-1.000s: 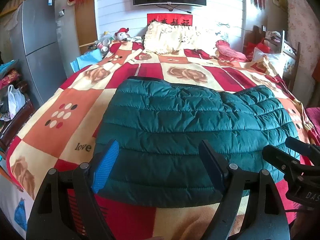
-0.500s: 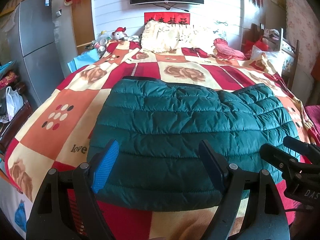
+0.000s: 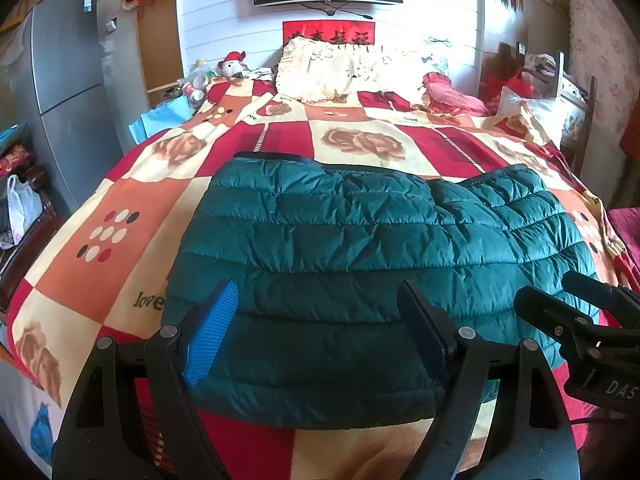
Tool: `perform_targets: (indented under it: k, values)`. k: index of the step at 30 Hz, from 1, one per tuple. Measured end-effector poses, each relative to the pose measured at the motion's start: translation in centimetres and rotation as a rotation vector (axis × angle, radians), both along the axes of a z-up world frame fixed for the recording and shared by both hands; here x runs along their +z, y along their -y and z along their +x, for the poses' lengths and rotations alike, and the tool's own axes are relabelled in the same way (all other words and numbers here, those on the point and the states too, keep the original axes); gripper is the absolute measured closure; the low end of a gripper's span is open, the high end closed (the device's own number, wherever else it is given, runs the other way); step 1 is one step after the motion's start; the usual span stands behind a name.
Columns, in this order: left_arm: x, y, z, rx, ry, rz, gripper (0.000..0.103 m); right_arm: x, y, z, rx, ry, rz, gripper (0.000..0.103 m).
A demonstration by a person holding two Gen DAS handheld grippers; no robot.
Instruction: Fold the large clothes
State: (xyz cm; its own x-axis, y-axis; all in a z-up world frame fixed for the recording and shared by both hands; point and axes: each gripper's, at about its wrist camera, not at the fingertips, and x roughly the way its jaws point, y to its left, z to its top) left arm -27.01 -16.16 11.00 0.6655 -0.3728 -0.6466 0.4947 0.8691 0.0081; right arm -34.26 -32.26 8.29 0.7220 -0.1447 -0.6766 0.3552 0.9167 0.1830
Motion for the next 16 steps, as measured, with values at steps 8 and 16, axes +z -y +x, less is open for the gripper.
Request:
perform_targets:
  k: [8,16]
  values:
    - [-0.05,0.08,0.13,-0.005,-0.002,0.001,0.021,-0.12,0.21,0.27,0.0,-0.005,0.008,0.012]
    - [-0.27,0.05,0.49,-0.014,-0.008,-0.005,0.021,-0.28,0.32,0.59,0.0,-0.01,0.011,0.012]
